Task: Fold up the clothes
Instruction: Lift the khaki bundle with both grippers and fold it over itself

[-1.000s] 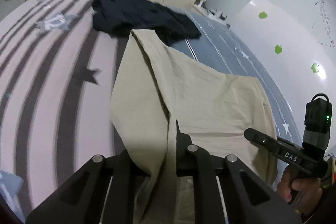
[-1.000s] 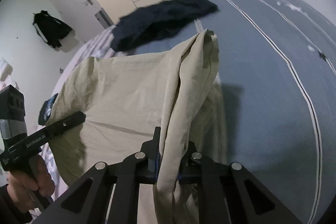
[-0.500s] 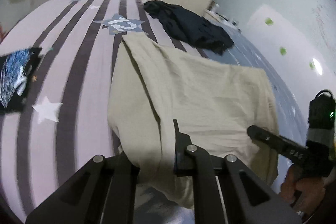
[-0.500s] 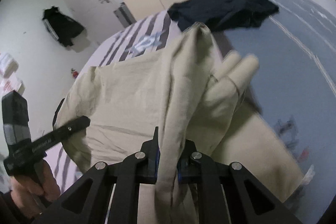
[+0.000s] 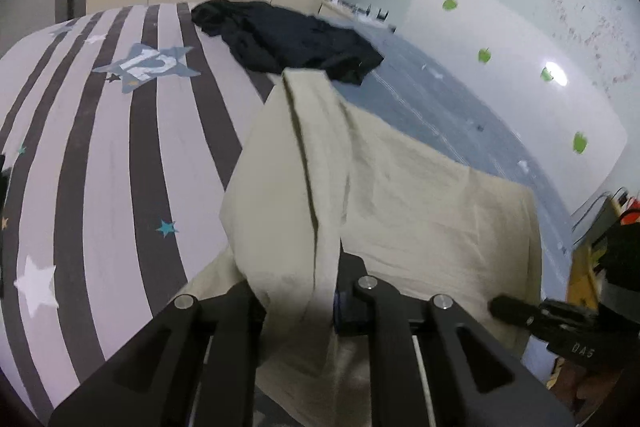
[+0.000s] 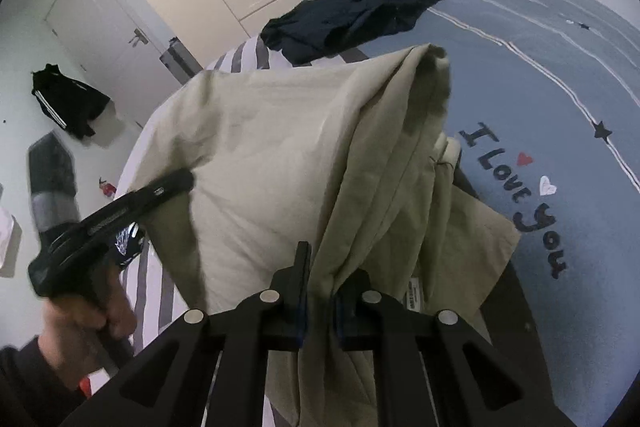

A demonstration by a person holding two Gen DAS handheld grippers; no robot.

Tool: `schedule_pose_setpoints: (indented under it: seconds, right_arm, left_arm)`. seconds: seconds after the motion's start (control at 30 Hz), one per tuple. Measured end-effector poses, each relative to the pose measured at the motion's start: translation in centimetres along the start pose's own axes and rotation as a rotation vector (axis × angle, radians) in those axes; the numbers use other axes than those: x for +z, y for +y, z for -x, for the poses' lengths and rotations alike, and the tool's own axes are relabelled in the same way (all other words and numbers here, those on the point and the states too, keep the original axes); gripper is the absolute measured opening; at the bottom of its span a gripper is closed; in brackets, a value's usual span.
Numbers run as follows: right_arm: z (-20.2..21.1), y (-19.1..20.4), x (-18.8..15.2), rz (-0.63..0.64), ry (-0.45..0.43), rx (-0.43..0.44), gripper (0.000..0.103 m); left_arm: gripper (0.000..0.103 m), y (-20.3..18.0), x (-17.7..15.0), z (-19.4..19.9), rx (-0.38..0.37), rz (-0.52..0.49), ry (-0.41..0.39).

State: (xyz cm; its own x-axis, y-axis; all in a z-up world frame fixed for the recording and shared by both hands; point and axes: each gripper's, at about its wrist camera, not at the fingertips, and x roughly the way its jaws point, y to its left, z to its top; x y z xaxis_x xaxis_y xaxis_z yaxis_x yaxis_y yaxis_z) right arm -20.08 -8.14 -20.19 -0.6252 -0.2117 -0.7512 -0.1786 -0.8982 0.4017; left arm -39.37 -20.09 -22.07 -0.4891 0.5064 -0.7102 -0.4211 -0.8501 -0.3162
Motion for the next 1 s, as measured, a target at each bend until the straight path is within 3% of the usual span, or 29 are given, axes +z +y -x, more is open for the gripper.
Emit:
schedule_pose_setpoints:
  seconds: [0.13, 0.23, 0.27, 0.33, 0.4, 0.43, 0.5, 0.57, 0.7, 0.8, 0.83, 0.93, 0.97, 1.0]
  right_arm:
    - [-3.2, -1.1, 2.0, -0.029, -0.005, -0.025, 0.009]
    - [-5.7, -2.6, 2.6, -0.094, 0.081, -0.058, 0.013]
    - [-5.4, -2.9, 2.4, -0.098, 0.077, -0.064, 0.014]
    - [-4.8, -3.4, 2.0, -0.107, 0.068, -0.074, 0.017]
    - [-3.9, -4.2, 1.5, -0.11, 0.059, -0.08, 0.026]
    - [-3.8, -4.7, 1.4, -0.125, 0.061, -0.075, 0.035]
    - [-3.7, -5.6, 1.5, -0.15, 0.064, -0.063, 0.043]
    - [-4.3, -6.3, 2.4, -0.151, 0.07, -0.053, 0.048]
    - [-6.2, -6.8, 4.2, -0.155, 0.08, -0.008, 0.051]
    - [-8.5, -7.9, 4.4, -0.19, 0.124, -0.015, 0.051]
    - [-9.2, -8.1, 4.5, -0.194, 0.135, -0.022, 0.051]
    - [-10.2, -8.3, 4.3, -0.187, 0.136, -0.032, 0.055]
    - [-10.3, -8.2, 4.3, -0.185, 0.128, -0.032, 0.053]
    - [-10.3, -7.9, 4.2, -0.174, 0.118, -0.031, 0.048]
  left_arm:
    - [0.013, 1.1, 0.6, -1.9, 0.029, -0.007, 0.035]
    - [0.033, 1.6, 0.4, -4.0, 0.048, -0.035, 0.104]
    - [0.044, 1.7, 0.6, -4.3, 0.053, -0.039, 0.12]
    - [0.056, 2.0, 0.9, -4.7, 0.055, -0.034, 0.13]
    - [0.071, 2.8, 1.1, -5.2, 0.04, 0.003, 0.13]
    - [0.077, 3.2, 1.1, -6.0, 0.036, 0.017, 0.159]
    - [0.077, 3.4, 0.9, -7.6, 0.056, 0.0, 0.225]
    - [0.077, 3.6, 0.5, -9.2, 0.028, -0.015, 0.287]
    - [0.077, 3.4, 0.3, -10.3, -0.05, -0.024, 0.294]
    - [0.076, 3.5, 0.4, -11.1, -0.062, -0.031, 0.3]
    - [0.071, 3.6, 0.3, -11.2, -0.069, -0.028, 0.296]
    - [0.036, 3.1, 0.0, -11.6, -0.094, -0.071, 0.294]
    - [0.024, 2.4, -0.2, -11.6, -0.095, -0.111, 0.295]
    - [0.021, 1.8, -0.2, -11.4, -0.086, -0.145, 0.289]
